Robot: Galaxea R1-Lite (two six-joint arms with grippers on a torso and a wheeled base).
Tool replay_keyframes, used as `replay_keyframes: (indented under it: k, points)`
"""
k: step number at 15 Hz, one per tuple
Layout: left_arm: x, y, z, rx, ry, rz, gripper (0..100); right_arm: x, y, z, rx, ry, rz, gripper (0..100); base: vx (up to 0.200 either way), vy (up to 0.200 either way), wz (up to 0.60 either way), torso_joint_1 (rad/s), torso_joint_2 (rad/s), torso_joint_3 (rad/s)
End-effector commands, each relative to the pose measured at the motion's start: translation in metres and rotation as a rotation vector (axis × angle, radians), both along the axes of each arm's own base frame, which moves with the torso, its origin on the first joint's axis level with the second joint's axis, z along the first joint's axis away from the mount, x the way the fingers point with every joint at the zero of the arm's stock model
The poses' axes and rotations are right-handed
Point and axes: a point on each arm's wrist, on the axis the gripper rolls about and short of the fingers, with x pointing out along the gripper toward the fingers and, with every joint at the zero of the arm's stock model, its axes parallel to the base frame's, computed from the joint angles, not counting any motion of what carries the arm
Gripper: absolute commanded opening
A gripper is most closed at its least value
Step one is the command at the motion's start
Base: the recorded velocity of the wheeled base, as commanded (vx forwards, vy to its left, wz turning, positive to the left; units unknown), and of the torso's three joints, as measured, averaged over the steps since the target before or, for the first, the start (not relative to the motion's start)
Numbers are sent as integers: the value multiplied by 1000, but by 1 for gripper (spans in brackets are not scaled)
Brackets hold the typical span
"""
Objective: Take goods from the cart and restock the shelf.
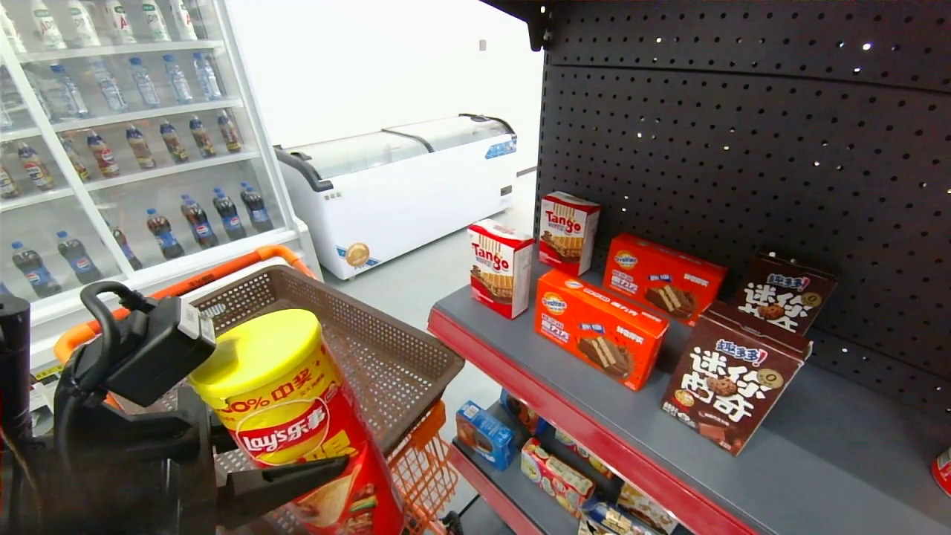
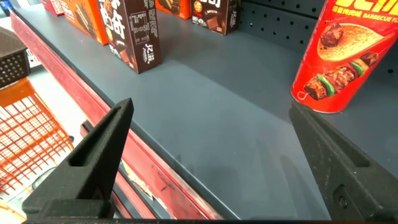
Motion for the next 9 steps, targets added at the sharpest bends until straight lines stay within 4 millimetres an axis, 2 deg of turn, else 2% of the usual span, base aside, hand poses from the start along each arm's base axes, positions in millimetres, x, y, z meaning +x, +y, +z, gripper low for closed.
replay_keyframes:
  k: [1, 6, 9]
  points:
    - [-2, -2, -2, 0, 10, -26, 0, 0, 0, 0, 0, -1, 0, 100, 0, 0, 0, 0, 0, 0]
    - [-14, -7, -7, -22, 32, -122, 0, 0, 0, 0, 0, -1, 0, 100, 0, 0, 0, 0, 0, 0]
    - [-13, -7, -7, -22, 31, -121, 0, 0, 0, 0, 0, -1, 0, 100, 0, 0, -600, 4, 1, 6]
